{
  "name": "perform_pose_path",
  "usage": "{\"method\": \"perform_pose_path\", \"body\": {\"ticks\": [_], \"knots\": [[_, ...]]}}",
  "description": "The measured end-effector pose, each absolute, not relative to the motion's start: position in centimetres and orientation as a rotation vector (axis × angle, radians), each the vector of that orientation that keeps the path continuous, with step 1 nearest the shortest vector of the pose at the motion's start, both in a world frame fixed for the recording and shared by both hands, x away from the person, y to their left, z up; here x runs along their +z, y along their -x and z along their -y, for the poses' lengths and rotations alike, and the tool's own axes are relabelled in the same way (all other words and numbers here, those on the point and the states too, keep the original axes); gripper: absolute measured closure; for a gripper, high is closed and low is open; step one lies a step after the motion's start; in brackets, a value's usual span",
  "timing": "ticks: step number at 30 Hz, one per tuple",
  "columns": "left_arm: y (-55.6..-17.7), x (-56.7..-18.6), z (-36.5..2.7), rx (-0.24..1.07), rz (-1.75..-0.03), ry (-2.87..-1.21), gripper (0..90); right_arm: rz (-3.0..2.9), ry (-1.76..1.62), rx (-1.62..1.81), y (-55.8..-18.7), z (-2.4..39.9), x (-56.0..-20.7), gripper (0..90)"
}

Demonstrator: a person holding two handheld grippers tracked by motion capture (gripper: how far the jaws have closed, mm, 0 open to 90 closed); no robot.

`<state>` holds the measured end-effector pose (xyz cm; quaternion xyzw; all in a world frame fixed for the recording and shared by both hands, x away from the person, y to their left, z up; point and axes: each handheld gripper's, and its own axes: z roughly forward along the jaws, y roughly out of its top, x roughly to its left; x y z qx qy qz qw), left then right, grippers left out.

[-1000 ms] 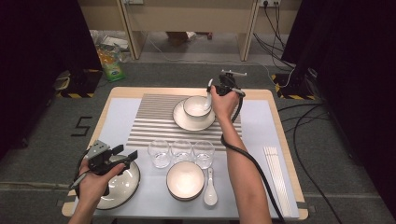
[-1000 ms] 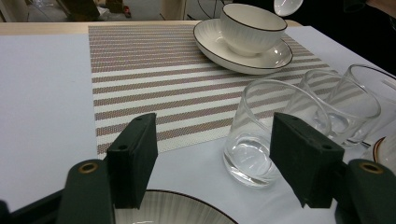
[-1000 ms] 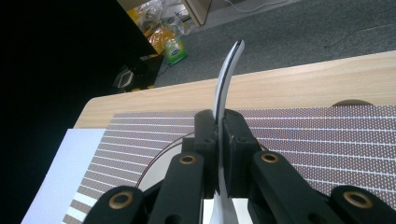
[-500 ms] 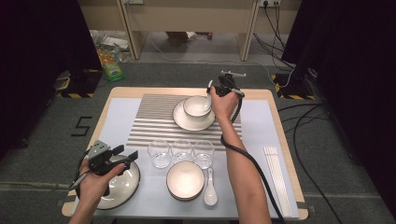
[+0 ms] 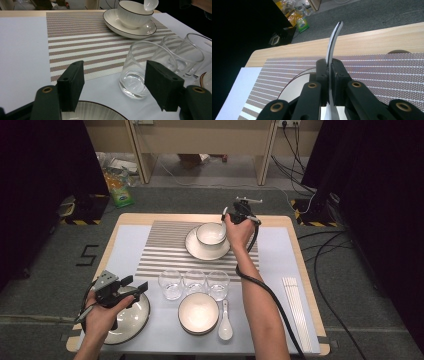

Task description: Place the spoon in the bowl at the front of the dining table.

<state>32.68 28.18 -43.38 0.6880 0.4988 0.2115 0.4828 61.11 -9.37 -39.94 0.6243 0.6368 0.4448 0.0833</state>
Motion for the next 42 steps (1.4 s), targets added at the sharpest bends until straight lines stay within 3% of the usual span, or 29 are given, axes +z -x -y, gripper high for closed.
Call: {"method": "perform_pose_path", "body": {"ticks": [42], "knots": [[-32.7,-43.5,-28.2,0.510,-1.218,-1.675,31.8,-1.917,-1.872,1.283,-61.5,8.9,-41.1,85.7]]}}
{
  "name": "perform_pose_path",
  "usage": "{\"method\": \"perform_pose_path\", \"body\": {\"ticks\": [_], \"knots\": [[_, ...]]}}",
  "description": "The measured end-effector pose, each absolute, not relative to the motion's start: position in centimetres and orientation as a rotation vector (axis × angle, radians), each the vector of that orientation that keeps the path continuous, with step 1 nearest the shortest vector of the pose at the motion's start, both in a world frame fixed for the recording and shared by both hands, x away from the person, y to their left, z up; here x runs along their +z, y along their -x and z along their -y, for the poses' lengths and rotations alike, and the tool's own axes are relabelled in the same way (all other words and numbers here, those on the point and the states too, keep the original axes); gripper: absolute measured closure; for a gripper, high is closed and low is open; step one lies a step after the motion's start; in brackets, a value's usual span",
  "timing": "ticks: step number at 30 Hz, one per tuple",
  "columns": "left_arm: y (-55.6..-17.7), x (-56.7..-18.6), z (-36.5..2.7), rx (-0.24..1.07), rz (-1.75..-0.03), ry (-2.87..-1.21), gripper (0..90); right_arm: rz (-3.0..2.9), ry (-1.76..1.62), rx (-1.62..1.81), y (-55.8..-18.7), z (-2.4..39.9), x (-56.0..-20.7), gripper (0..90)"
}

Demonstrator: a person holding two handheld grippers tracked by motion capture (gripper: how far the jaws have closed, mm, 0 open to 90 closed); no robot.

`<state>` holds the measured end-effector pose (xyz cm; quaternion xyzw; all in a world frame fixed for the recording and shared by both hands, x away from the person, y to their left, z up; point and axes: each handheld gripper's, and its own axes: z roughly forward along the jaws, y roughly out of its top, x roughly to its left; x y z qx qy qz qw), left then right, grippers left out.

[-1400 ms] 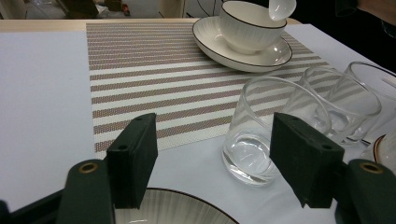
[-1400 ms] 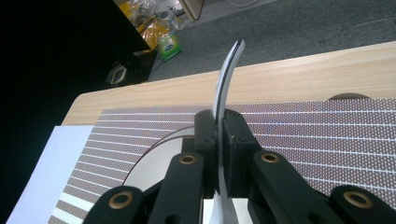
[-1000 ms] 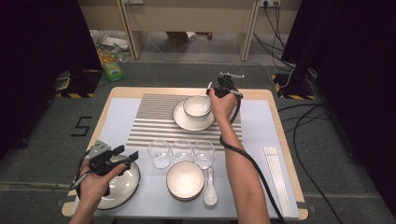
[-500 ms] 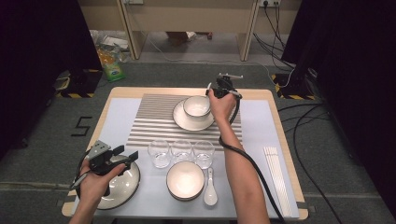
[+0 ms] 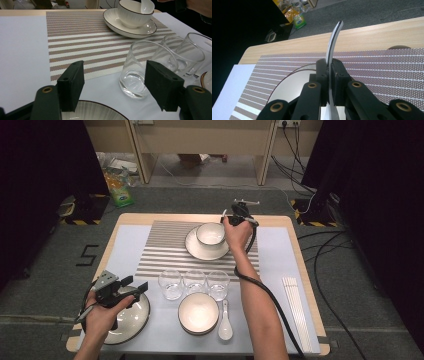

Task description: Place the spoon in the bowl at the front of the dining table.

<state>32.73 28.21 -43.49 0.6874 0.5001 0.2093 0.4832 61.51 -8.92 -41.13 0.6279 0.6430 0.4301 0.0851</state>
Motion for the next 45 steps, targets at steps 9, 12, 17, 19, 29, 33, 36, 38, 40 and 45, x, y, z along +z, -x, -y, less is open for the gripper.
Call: {"method": "perform_pose_path", "body": {"ticks": [9,12,17,19,29,33,36,38,40,45], "knots": [[-32.7,-43.5,-28.3,0.510,-1.220,-1.675,31.8,-1.922,-1.872,1.272,-61.6,8.9,-41.4,85.6],[-32.7,-43.5,-28.3,0.511,-1.220,-1.676,31.8,-1.920,-1.874,1.269,-61.6,8.9,-41.4,85.6],[-32.7,-43.5,-28.3,0.511,-1.221,-1.674,31.8,-1.915,-1.880,1.258,-61.6,9.0,-41.5,85.6],[-32.7,-43.5,-28.3,0.512,-1.221,-1.674,31.8,-1.920,-1.880,1.264,-61.6,9.0,-41.5,85.7],[-32.7,-43.5,-28.3,0.513,-1.223,-1.673,31.8,-1.925,-1.861,1.241,-61.2,8.9,-41.6,85.3],[-32.7,-43.5,-28.3,0.512,-1.221,-1.675,31.8,-1.932,-1.861,1.222,-61.1,8.9,-41.4,84.7],[-32.7,-43.5,-28.4,0.515,-1.222,-1.680,31.8,-1.937,-1.853,1.202,-60.9,9.0,-41.4,84.1],[-32.7,-43.5,-28.4,0.517,-1.223,-1.680,31.8,-1.938,-1.846,1.194,-60.8,9.1,-41.4,83.7],[-32.7,-43.5,-28.3,0.516,-1.221,-1.681,31.8,-1.941,-1.843,1.179,-60.6,9.1,-41.5,83.3],[-32.7,-43.6,-28.3,0.516,-1.221,-1.678,31.8,-1.944,-1.835,1.161,-60.2,9.2,-41.6,81.8]]}}
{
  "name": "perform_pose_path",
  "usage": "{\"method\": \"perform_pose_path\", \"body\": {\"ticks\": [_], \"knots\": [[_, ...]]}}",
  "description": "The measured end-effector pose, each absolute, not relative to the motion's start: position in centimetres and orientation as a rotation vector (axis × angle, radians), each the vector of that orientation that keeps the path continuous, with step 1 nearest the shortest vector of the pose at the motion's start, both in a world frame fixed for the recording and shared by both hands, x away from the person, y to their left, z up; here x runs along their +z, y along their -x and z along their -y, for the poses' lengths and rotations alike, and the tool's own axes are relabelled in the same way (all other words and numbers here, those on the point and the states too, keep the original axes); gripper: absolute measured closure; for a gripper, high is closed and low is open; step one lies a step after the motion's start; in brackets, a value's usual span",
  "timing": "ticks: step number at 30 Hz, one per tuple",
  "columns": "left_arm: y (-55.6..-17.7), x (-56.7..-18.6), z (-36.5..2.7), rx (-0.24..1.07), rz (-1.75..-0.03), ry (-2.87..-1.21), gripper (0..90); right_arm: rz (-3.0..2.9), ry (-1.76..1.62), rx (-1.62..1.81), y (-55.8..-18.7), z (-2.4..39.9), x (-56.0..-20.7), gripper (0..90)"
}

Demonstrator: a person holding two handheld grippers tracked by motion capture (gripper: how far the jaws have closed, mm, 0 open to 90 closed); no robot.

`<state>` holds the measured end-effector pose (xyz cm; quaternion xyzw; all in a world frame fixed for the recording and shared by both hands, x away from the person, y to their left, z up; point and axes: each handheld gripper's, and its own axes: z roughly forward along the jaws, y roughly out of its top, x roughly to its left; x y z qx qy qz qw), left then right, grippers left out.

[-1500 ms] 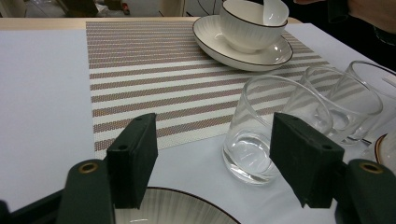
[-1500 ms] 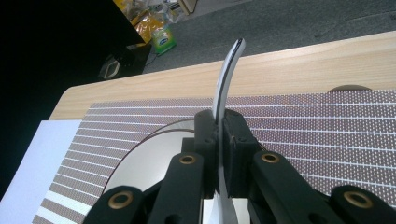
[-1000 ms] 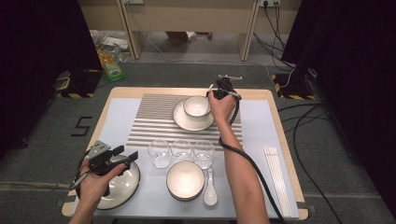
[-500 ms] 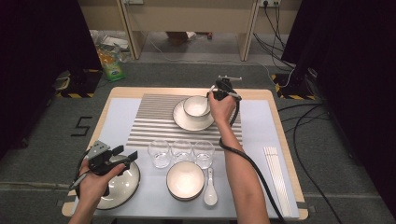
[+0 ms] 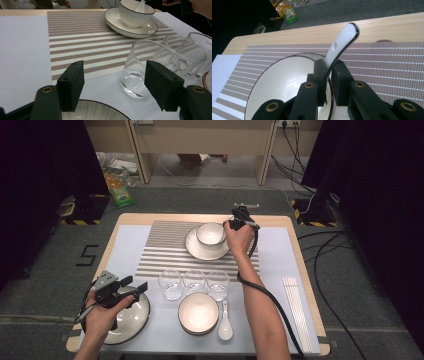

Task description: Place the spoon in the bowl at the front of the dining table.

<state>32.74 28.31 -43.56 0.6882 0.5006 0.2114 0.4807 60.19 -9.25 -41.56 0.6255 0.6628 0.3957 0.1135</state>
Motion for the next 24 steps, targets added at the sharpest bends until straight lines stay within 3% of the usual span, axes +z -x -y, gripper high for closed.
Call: {"method": "perform_pose_path", "body": {"ticks": [24], "knots": [[-32.8,-43.7,-28.0,0.516,-1.217,-1.682,31.8,-1.951,-1.829,1.151,-58.6,10.1,-41.2,78.2]]}}
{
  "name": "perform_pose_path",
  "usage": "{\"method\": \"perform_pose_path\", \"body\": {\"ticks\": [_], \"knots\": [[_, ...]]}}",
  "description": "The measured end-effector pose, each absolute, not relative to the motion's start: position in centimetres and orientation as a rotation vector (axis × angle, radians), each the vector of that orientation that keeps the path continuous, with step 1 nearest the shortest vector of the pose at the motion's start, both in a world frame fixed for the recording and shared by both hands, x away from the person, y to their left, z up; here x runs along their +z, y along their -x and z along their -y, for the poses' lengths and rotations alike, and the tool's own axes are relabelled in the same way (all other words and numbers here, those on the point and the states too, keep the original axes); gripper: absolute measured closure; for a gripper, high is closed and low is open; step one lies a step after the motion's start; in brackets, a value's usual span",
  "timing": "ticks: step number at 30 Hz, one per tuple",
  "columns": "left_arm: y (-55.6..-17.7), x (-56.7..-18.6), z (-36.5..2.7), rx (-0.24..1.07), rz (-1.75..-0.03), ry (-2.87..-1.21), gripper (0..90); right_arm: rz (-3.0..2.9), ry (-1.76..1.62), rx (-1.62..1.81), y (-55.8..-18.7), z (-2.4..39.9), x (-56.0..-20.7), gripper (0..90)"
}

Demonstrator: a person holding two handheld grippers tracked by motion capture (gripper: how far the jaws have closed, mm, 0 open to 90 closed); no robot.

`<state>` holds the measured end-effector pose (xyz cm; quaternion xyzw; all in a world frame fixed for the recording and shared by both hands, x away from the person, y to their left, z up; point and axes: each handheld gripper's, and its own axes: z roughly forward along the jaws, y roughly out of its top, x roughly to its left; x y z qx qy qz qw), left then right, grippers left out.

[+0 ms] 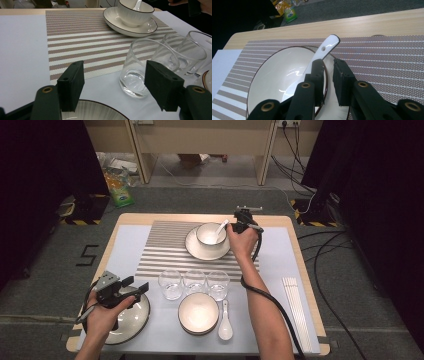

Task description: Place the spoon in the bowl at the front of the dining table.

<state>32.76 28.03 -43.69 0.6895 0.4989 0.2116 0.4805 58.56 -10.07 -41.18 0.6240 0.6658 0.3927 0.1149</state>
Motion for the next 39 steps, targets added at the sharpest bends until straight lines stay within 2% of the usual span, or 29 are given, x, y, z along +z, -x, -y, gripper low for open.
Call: {"method": "perform_pose_path", "body": {"ticks": [39], "knots": [[-32.6,-43.4,-27.9,0.535,-1.208,-1.679,31.9,-1.982,-1.842,1.063,-56.1,12.7,-40.4,65.1]]}}
